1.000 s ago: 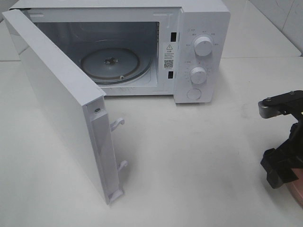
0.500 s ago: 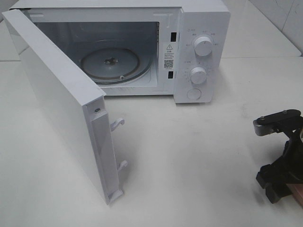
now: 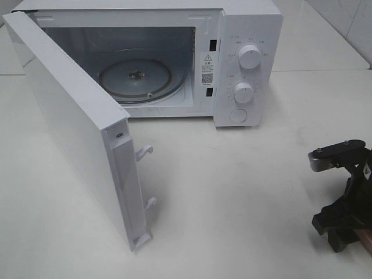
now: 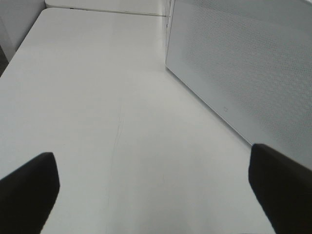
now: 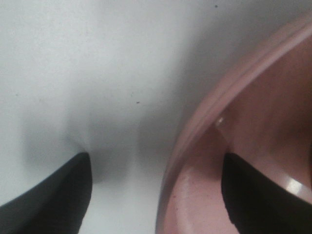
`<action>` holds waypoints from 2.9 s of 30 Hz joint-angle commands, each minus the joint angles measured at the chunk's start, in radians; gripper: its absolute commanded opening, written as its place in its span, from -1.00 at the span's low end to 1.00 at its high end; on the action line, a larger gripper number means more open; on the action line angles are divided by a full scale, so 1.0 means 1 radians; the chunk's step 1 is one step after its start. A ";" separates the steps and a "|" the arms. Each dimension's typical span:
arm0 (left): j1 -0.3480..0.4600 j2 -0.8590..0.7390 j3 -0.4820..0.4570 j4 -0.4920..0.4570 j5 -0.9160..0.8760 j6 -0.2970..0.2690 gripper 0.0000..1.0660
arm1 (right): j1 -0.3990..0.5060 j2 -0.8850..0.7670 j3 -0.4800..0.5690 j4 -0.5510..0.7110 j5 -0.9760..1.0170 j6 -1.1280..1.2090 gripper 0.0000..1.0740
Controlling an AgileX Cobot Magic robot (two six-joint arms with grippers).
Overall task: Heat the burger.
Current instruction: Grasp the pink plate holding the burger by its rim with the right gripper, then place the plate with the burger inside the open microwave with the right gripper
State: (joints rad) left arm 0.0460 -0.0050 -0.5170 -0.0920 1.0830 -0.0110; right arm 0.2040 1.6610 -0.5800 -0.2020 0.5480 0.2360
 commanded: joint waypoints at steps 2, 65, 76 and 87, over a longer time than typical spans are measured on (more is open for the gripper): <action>0.002 -0.016 0.002 -0.004 -0.014 0.002 0.84 | -0.007 0.004 0.006 -0.004 -0.003 0.014 0.18; 0.002 -0.016 0.002 -0.004 -0.014 0.002 0.84 | 0.196 -0.081 0.006 -0.436 0.262 0.406 -1.00; 0.002 -0.016 0.002 -0.004 -0.014 0.002 0.84 | 0.230 -0.223 0.006 -0.469 0.355 0.399 -1.00; 0.002 -0.016 0.002 -0.004 -0.014 0.002 0.84 | 0.230 -0.314 0.006 -0.451 0.394 0.369 -1.00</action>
State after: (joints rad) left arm 0.0460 -0.0050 -0.5170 -0.0920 1.0830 -0.0110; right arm 0.4280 1.3590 -0.5760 -0.6100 0.9030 0.6160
